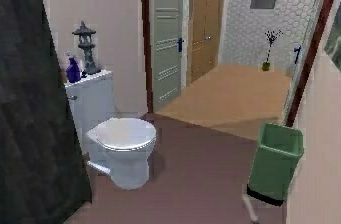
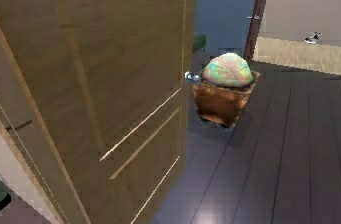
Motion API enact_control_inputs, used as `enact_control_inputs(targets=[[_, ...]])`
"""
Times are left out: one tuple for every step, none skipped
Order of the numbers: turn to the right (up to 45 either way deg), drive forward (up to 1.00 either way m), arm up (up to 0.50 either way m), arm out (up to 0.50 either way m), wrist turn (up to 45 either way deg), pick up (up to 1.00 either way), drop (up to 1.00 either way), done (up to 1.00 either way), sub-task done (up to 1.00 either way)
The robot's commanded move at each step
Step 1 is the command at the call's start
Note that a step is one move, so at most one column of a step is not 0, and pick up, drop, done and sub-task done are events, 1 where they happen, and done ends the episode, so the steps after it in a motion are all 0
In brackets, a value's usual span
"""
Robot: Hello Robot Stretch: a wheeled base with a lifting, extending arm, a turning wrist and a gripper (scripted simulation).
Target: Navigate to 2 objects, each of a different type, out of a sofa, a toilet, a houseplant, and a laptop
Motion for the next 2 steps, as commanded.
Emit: enact_control_inputs(targets=[[6.0,0.00,0.00,0.00,0.0,0.00,0.00,0.00,0.00],[0.0,0.65,0.00,0.00,0.0,0.00,0.00,0.00,0.00]])
